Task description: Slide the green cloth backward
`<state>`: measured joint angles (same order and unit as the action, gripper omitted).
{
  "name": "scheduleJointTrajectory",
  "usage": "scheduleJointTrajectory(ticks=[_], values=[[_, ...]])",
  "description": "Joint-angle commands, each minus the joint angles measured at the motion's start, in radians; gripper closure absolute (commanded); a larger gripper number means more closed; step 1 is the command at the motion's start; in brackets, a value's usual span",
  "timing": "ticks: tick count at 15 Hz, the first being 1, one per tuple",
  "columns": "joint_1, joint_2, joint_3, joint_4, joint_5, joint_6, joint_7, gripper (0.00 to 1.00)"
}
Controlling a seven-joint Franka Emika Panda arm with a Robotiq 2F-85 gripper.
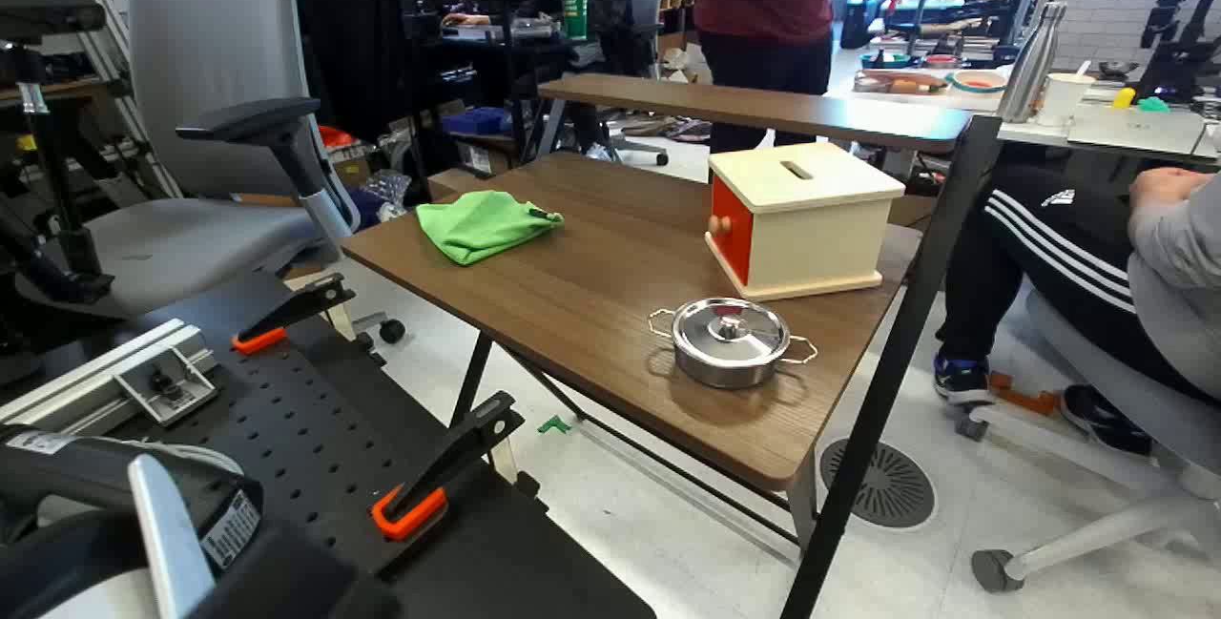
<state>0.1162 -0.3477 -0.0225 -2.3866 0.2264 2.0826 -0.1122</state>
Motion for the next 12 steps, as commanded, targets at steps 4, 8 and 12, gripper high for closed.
scheduleJointTrajectory(ticks=[4, 8, 12], values=[[-0.014, 0.000, 0.012, 0.004, 0.004, -0.003, -0.004, 0.00], [-0.013, 0.021, 0.023, 0.001, 0.007, 0.022, 0.015, 0.00], [0.003, 0.107, 0.058, -0.022, 0.024, 0.139, 0.049, 0.00]])
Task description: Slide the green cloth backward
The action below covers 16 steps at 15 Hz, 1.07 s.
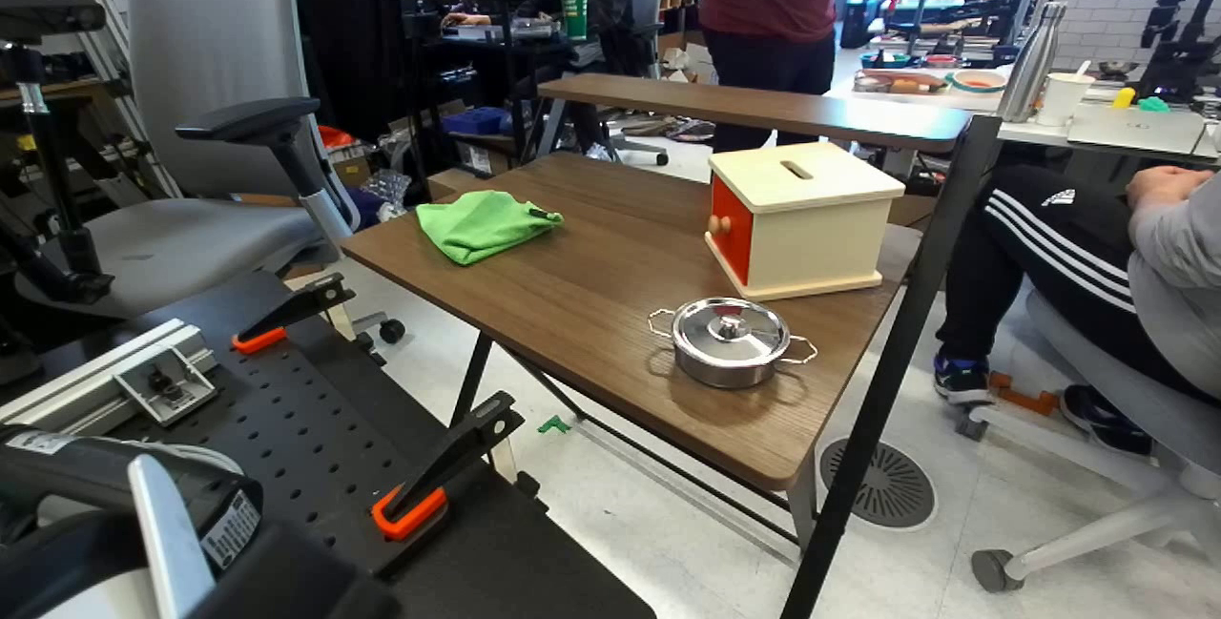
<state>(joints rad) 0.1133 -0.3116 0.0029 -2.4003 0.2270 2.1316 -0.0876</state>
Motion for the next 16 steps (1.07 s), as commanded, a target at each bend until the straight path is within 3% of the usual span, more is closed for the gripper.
scheduleJointTrajectory(ticks=[1, 7, 9, 16], values=[[0.014, 0.107, 0.044, -0.014, 0.037, 0.134, 0.034, 0.00], [0.057, 0.376, 0.139, -0.009, 0.021, 0.437, 0.096, 0.00], [0.066, 0.474, 0.159, 0.028, 0.027, 0.486, 0.105, 0.00], [0.089, 0.757, 0.158, 0.209, -0.042, 0.466, 0.215, 0.00]])
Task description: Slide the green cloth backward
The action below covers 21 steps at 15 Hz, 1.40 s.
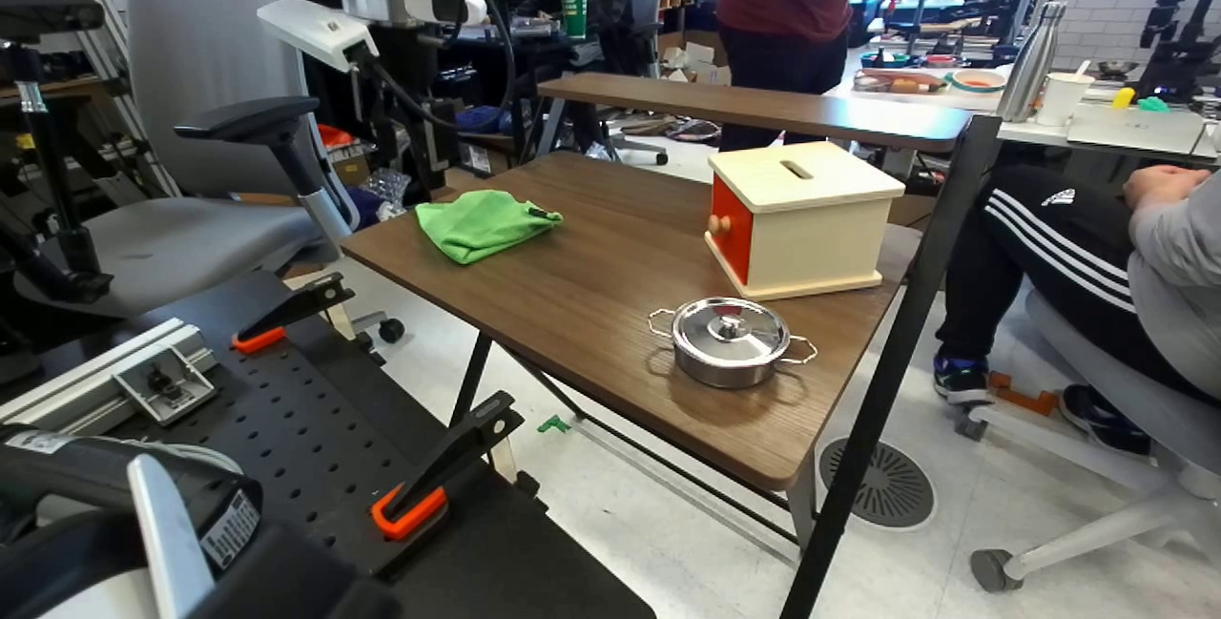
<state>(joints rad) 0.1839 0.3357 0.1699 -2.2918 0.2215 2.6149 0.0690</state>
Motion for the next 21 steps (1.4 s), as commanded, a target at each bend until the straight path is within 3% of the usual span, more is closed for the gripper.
scheduleJointTrajectory(ticks=[1, 6, 12, 21], values=[[0.024, 0.141, -0.014, 0.126, -0.043, -0.023, 0.071, 0.00], [0.058, 0.270, -0.040, 0.232, -0.078, -0.036, 0.147, 0.00], [0.133, 0.379, -0.146, 0.345, -0.177, -0.056, 0.282, 0.00], [0.135, 0.549, -0.224, 0.665, -0.222, -0.248, 0.376, 0.00]])
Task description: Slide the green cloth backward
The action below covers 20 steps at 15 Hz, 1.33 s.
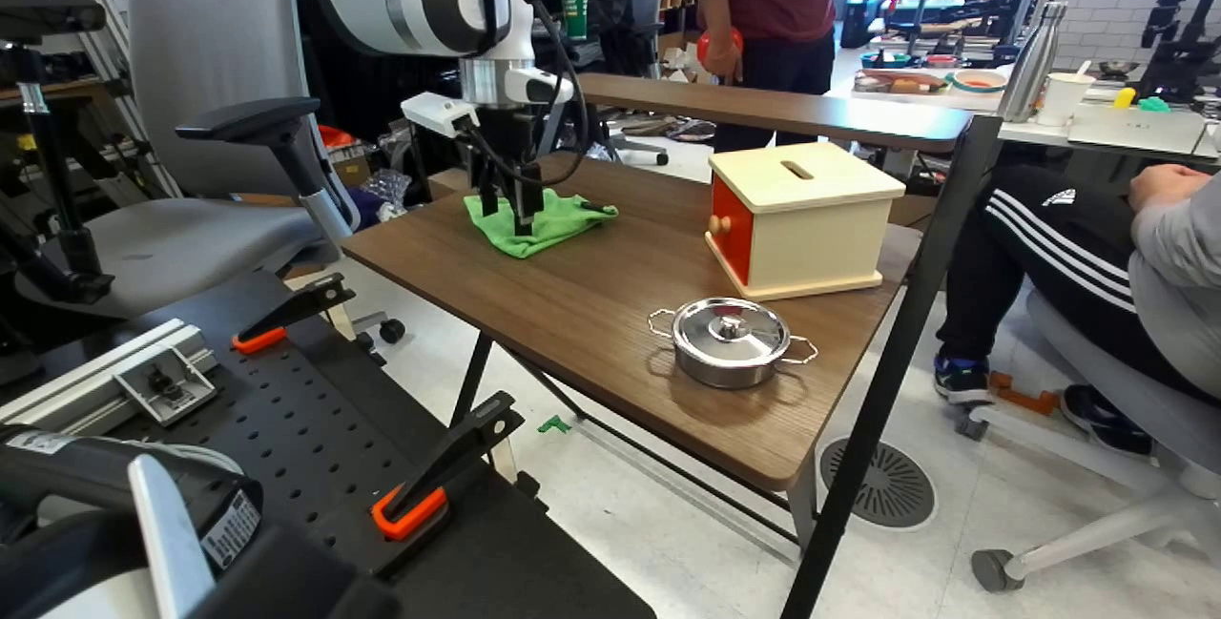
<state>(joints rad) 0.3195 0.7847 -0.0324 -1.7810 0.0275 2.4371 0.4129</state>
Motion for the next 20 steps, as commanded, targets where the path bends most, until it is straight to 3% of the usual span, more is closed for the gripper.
scheduleJointTrajectory(ticks=[1, 12, 16, 20], values=[[-0.005, 0.127, -0.026, 0.201, -0.030, -0.093, 0.030, 0.00], [-0.021, 0.330, -0.064, 0.593, -0.034, -0.265, 0.073, 0.00], [-0.015, 0.327, -0.052, 0.606, -0.026, -0.302, 0.075, 0.00], [0.017, 0.205, -0.036, 0.449, -0.037, -0.292, 0.054, 0.00]])
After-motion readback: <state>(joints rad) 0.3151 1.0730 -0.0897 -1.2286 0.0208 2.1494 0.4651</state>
